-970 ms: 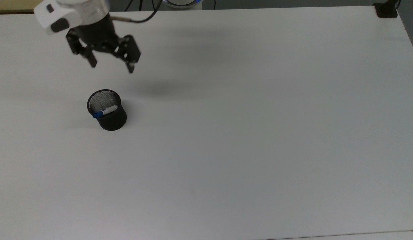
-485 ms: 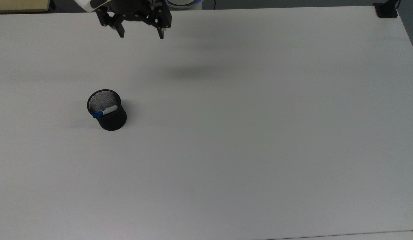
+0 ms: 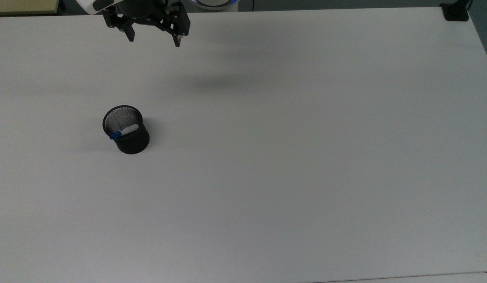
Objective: Insert the marker
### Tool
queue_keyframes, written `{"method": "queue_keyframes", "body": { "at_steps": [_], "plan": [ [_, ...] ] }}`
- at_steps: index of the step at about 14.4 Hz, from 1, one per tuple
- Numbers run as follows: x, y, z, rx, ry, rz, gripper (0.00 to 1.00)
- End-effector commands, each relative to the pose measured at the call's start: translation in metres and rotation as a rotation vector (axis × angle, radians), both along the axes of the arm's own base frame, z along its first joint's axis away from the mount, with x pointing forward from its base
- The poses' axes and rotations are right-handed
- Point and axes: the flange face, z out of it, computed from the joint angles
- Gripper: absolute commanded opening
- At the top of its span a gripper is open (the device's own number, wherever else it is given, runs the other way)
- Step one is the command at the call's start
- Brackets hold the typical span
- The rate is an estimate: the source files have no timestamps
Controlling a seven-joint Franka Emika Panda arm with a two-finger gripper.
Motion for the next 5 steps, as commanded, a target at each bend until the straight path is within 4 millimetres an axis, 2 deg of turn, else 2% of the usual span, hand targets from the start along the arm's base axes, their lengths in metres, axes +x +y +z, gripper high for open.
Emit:
{"method": "queue_keyframes", "body": {
  "at_steps": [1, 5],
  "plan": [
    [-0.0026, -0.0010, -0.0007, -0.030, -0.007, -0.017, 1.00],
    [0.0000, 0.0009, -0.0020, -0.063, -0.018, -0.005, 1.00]
  ]
}}
